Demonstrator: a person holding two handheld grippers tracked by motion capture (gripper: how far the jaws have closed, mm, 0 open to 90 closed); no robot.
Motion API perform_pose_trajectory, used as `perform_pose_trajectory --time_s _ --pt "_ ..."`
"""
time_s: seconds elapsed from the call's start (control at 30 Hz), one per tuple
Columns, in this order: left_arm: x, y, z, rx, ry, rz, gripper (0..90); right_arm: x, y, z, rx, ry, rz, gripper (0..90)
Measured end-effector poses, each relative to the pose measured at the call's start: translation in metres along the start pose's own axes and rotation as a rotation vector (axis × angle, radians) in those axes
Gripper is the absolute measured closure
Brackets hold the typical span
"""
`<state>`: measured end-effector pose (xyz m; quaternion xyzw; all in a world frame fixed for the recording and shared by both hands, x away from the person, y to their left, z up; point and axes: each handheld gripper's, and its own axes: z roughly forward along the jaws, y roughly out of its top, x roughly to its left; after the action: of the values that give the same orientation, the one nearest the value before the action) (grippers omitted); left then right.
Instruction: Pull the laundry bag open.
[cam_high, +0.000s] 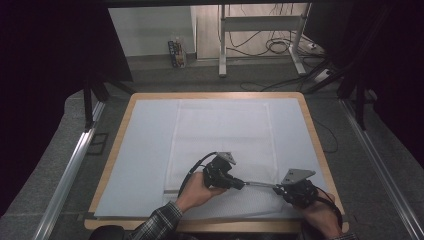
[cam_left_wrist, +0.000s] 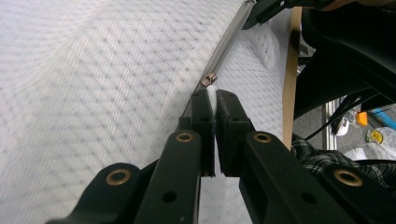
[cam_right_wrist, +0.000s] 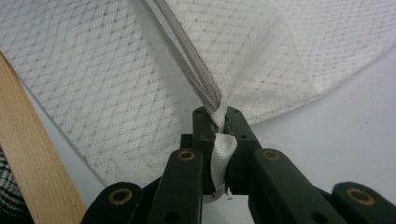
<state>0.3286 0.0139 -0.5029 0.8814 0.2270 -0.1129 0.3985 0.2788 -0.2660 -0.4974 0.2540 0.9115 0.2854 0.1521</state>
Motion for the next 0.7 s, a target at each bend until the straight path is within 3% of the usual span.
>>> perform_pose_trajectory --time_s 0.7 --pt "0.005 -0.020 -0.020 -0.023 0.024 -0.043 87.4 0.000 0.000 0.000 -0.002 0.005 0.006 84.5"
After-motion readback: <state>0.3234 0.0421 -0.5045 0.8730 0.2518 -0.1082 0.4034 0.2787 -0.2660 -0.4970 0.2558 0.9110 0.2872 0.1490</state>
